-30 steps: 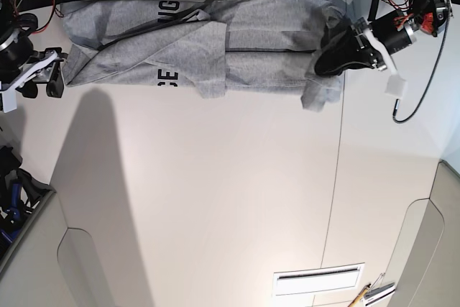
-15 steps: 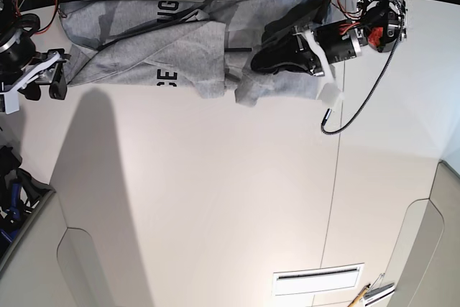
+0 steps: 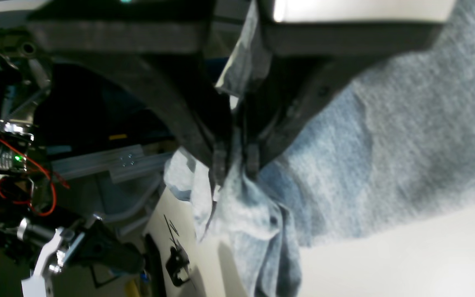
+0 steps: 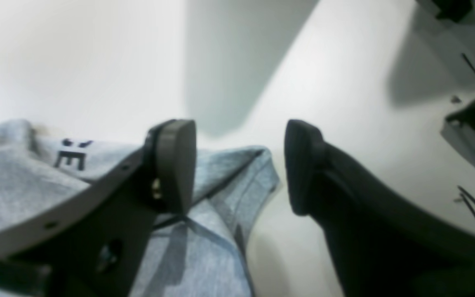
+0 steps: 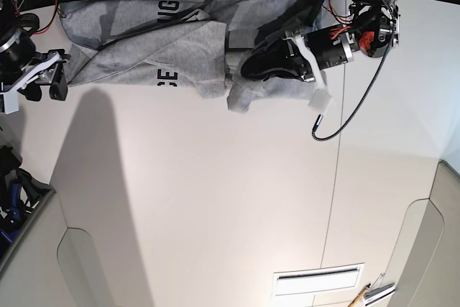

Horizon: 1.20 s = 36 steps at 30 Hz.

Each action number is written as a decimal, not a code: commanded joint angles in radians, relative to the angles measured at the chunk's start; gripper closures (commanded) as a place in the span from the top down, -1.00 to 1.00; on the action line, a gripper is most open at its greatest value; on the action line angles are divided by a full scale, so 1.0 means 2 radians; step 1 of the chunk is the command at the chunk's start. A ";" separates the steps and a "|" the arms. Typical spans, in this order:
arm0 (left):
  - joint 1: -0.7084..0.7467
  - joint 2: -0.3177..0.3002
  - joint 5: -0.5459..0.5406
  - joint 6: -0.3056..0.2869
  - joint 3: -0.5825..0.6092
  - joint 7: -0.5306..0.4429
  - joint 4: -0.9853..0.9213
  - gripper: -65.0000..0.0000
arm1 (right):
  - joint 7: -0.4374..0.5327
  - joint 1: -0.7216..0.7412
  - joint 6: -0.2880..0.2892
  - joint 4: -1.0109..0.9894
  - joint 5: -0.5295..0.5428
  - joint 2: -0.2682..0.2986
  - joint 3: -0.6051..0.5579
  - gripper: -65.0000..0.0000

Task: Fold the T-shirt properly
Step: 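Fold the strip's end toward the right gripper with the left gripper, then lower the folded end onto the shirt with the left gripper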

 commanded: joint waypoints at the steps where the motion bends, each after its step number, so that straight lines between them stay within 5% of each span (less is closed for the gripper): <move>1: -0.004 -0.002 -0.022 -0.003 0.005 -0.008 0.008 -0.80 | 0.014 0.003 -0.001 0.009 0.007 0.007 0.002 0.04; 5: -0.004 -0.002 -0.042 -0.003 0.019 -0.008 0.009 -0.17 | 0.013 0.003 -0.001 0.009 0.007 0.007 0.002 0.04; 13: -0.002 -0.005 -0.040 -0.003 -0.047 0.018 0.054 -0.16 | 0.013 0.003 -0.001 0.009 0.007 0.007 0.002 0.04; 21: 0.008 -0.044 0.043 -0.003 -0.105 0.017 0.057 -0.16 | 0.013 0.003 -0.001 0.009 0.007 0.007 0.002 0.04; 36: 0.047 -0.053 0.049 -0.003 -0.039 -0.009 0.057 -0.16 | 0.015 0.003 -0.001 0.009 0.009 0.007 0.002 0.04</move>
